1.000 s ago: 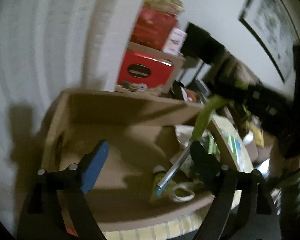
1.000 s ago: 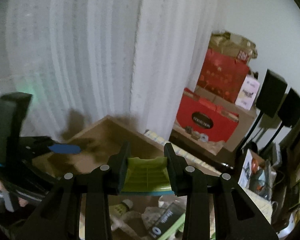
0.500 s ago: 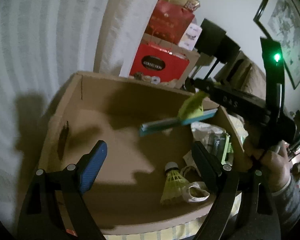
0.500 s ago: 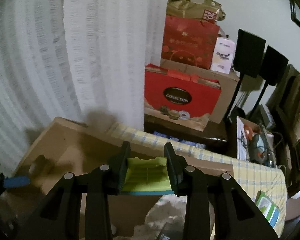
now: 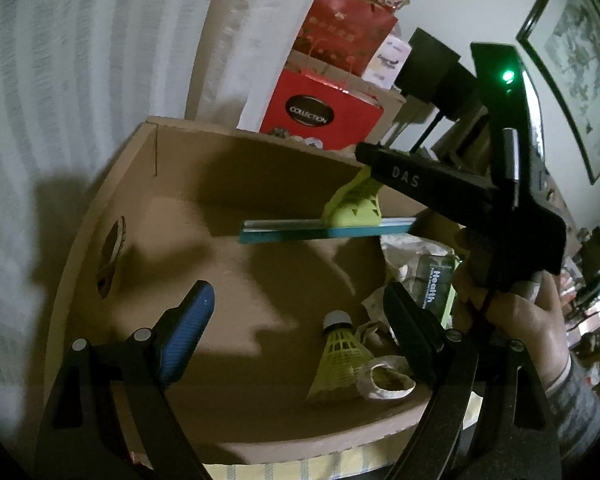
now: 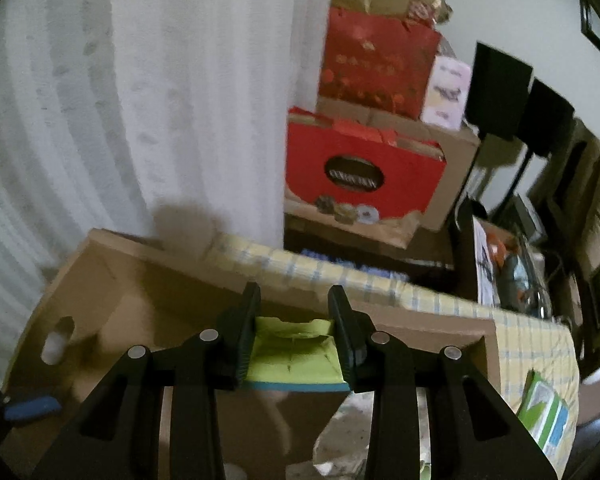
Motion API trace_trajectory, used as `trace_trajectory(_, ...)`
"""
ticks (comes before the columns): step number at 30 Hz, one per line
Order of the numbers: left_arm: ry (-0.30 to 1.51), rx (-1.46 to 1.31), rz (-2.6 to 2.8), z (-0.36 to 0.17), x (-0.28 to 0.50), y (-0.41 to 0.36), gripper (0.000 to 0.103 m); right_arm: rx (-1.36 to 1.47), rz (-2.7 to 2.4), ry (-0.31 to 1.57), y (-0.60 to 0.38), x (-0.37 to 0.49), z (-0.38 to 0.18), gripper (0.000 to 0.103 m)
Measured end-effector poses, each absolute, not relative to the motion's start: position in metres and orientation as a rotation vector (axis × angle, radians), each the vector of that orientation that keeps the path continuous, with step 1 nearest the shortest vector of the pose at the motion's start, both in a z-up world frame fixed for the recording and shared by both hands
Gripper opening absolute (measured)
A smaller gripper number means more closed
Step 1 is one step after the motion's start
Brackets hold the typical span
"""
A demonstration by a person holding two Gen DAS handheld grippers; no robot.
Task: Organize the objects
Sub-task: 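Lower the squeegee into the box and open the right gripper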
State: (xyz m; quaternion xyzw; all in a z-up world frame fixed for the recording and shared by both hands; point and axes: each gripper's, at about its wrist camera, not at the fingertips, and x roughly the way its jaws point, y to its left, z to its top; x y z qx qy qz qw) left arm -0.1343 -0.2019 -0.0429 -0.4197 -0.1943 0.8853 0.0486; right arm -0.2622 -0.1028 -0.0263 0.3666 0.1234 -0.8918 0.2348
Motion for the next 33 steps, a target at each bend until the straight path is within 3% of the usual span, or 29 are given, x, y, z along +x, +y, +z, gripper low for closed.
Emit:
trace_trajectory(11, -0.615, -1.283, 2.699, -0.040, -0.130, -0.205, 0.085, 1.055, -2.336, 0.376, -0.095, -0.238, -0.028, 0.043)
trace_trajectory(22, -0.678, -1.277, 2.728, -0.039, -0.115, -0.214, 0.085, 1.053, -2.229, 0.445, -0.072, -0.185, -0.039, 0.044)
trace_trajectory(27, -0.657, -1.279, 2.714, -0.032, -0.110, -0.202, 0.091, 1.028, -2.263, 0.363, -0.041, -0.176, -0.018, 0.056)
trace_trajectory(33, -0.630, -1.269, 2.697, -0.023, -0.106, -0.185, 0.091, 1.036, -2.339, 0.307, 0.003, -0.173, -0.002, 0.058)
